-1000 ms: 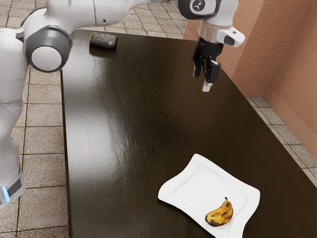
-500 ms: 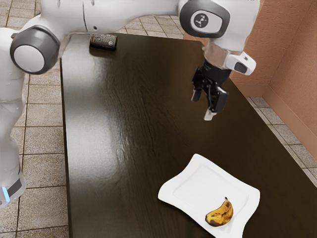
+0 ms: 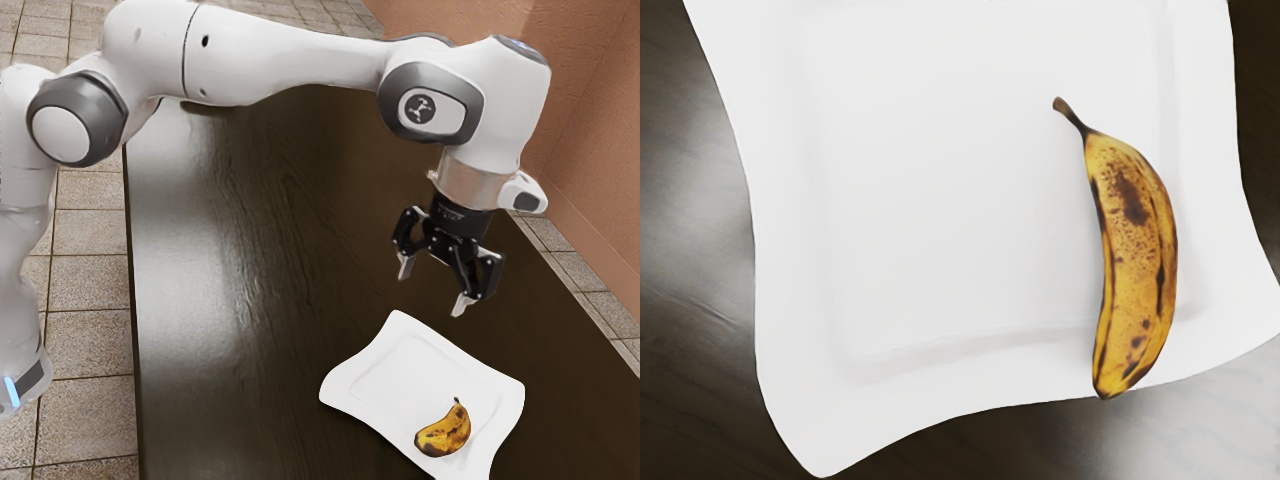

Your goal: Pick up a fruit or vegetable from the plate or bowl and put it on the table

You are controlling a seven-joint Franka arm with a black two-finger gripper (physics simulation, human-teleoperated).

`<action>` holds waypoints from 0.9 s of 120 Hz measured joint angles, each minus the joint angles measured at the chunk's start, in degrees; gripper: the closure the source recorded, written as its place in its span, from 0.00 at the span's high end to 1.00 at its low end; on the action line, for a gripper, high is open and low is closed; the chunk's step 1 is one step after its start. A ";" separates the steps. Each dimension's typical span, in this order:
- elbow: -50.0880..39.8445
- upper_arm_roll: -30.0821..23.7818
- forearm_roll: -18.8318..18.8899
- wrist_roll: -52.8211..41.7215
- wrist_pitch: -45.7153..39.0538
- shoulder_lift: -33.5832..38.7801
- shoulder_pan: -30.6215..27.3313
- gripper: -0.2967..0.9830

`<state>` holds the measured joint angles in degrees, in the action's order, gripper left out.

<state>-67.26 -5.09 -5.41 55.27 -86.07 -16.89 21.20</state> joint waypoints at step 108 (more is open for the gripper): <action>-2.06 -0.01 1.67 21.39 -9.45 -9.67 1.97 0.76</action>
<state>-69.31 -5.10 -3.74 76.66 -95.53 -26.56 23.18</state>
